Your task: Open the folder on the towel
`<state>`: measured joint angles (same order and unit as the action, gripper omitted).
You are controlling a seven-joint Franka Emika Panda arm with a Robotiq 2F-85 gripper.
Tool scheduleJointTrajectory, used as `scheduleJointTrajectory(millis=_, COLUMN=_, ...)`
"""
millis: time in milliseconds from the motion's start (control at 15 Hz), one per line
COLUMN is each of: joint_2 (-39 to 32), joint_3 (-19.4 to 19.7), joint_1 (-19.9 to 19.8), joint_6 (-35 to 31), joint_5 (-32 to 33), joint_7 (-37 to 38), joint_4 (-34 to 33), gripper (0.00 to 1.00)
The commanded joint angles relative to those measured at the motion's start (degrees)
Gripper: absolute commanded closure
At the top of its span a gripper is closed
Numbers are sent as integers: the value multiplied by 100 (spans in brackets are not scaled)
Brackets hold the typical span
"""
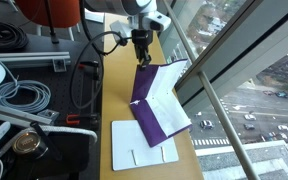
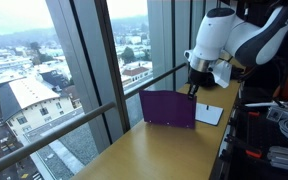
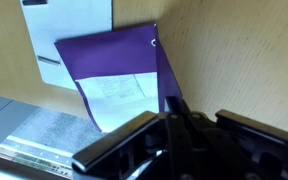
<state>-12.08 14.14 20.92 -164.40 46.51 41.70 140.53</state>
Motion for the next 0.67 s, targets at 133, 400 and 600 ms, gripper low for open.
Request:
scheduleJointTrajectory(millis=133, joint_2=-35, joint_3=43, joint_1=212, joint_6=-53, joint_5=171, joint_7=348, joint_4=-6, gripper=100)
scheduleJointTrajectory(millis=400, joint_2=-102, joint_3=56, joint_1=268, joint_6=-50, joint_5=186, joint_7=398, joint_4=-39, gripper=100)
scheduleJointTrajectory(millis=600, joint_2=-150, joint_3=74, joint_1=300, joint_6=-49, joint_5=250, joint_7=451, joint_4=-51, gripper=100)
